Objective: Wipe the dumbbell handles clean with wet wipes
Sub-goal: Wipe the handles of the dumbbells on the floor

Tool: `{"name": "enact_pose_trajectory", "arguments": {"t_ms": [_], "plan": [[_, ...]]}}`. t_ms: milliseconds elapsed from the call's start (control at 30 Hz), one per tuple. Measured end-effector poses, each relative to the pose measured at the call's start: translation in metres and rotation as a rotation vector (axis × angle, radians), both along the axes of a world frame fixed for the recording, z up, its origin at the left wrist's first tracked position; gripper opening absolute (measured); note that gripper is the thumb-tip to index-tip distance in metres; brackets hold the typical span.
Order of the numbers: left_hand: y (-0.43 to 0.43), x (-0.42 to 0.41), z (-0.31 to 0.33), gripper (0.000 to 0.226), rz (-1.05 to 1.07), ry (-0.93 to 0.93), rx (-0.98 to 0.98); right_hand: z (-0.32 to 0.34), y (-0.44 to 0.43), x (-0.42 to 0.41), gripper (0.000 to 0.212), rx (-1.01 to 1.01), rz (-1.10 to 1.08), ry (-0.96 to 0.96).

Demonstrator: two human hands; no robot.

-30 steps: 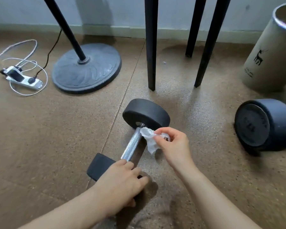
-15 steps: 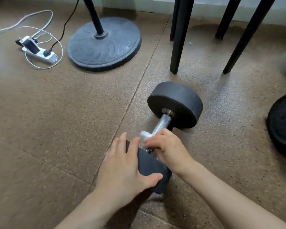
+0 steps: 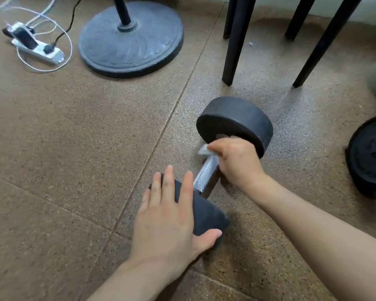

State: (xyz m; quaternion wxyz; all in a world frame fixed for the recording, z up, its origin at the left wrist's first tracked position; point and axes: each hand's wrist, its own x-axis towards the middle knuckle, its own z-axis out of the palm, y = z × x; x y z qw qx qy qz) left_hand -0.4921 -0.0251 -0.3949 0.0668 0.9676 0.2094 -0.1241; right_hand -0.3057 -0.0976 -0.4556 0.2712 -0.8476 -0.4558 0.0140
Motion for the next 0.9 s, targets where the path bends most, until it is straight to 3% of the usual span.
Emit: {"name": "enact_pose_trajectory", "arguments": {"t_ms": [133,267,300,433,533,567,667,800,900], "plan": [[-0.011,0.001,-0.001,0.110,-0.007,0.003,0.016,-0.001,-0.021,-0.030,0.030,-0.083,0.355,0.037],[-0.014,-0.002,-0.004,0.100,-0.054,-0.025,0.026,-0.016,-0.020,-0.001,0.026,0.051,-0.103,-0.109],[-0.016,-0.003,-0.005,0.099,-0.067,-0.041,0.031,-0.021,-0.020,-0.010,0.027,0.042,-0.111,-0.112],[-0.022,-0.007,-0.010,0.098,-0.115,-0.104,0.045,-0.021,-0.039,-0.021,0.041,-0.029,0.184,-0.151],[-0.025,-0.011,-0.012,0.091,-0.194,-0.168,0.082,-0.017,-0.033,-0.001,0.035,0.022,-0.102,-0.153],[-0.025,-0.013,-0.012,0.087,-0.213,-0.197,0.088,-0.018,-0.031,-0.008,0.031,0.021,-0.102,-0.135],[-0.023,-0.017,-0.010,0.073,-0.233,-0.302,0.080,-0.017,-0.044,-0.024,0.033,-0.035,0.210,-0.124],[-0.027,-0.015,-0.009,0.064,-0.271,-0.368,0.091,-0.008,-0.047,0.004,0.036,-0.076,0.005,-0.070],[-0.031,-0.015,-0.007,0.063,-0.276,-0.359,0.100,0.004,-0.052,-0.024,0.052,-0.230,0.256,-0.028]]}}
